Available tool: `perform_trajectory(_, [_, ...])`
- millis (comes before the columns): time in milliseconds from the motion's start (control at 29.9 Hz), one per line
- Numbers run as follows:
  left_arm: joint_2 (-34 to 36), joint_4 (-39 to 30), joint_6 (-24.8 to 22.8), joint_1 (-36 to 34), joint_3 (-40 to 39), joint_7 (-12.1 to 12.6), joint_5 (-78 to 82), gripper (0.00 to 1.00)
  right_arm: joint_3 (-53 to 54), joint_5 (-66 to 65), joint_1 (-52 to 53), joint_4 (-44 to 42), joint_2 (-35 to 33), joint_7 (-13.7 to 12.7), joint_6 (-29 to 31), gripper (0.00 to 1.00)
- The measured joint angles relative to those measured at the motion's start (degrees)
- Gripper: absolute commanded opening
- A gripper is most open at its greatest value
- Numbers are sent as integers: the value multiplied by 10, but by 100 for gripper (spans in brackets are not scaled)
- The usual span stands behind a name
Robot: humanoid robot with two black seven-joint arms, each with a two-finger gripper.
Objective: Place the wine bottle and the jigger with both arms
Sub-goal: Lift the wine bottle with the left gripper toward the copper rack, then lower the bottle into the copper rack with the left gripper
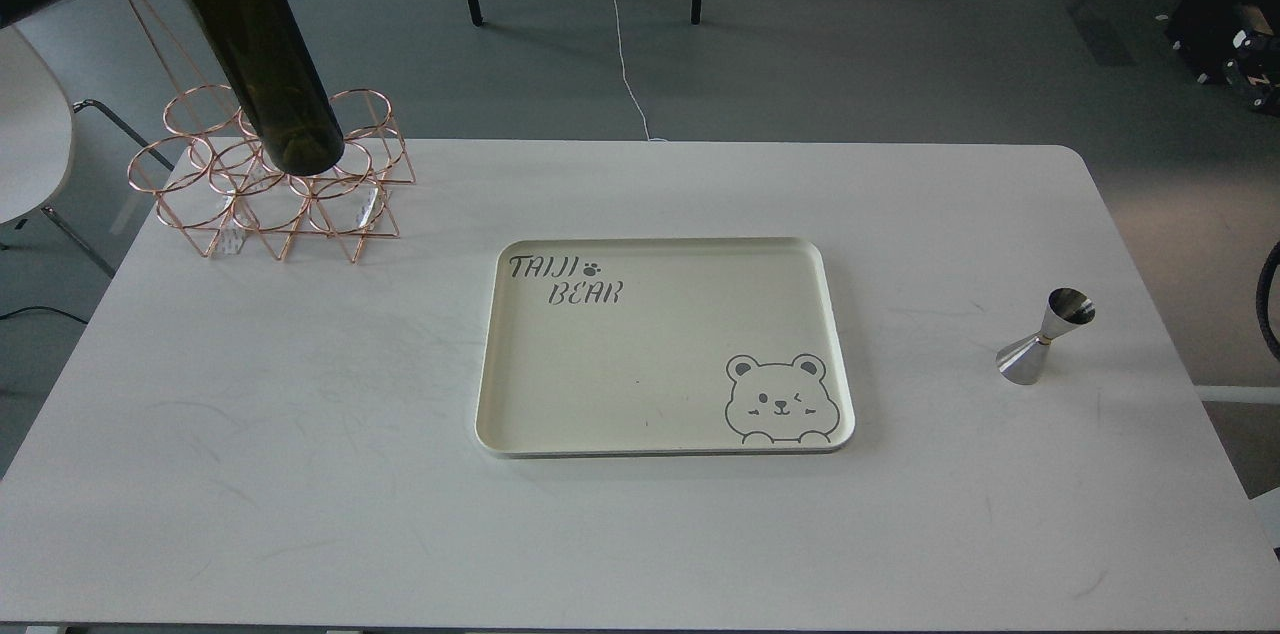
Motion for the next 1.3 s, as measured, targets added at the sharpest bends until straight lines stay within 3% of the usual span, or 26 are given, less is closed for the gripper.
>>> perform_trajectory(568, [-40, 24, 16, 5, 4, 0, 57, 15, 0, 0, 0, 0, 0, 0, 0, 97])
perform_trajectory(835, [-39, 27, 49, 3, 45, 1, 57, 16, -1, 0, 0, 0, 0, 0, 0, 97])
perform_trajectory(1303, [-58, 42, 53, 6, 51, 3, 57, 22, -1, 0, -1, 0, 0, 0, 0, 97])
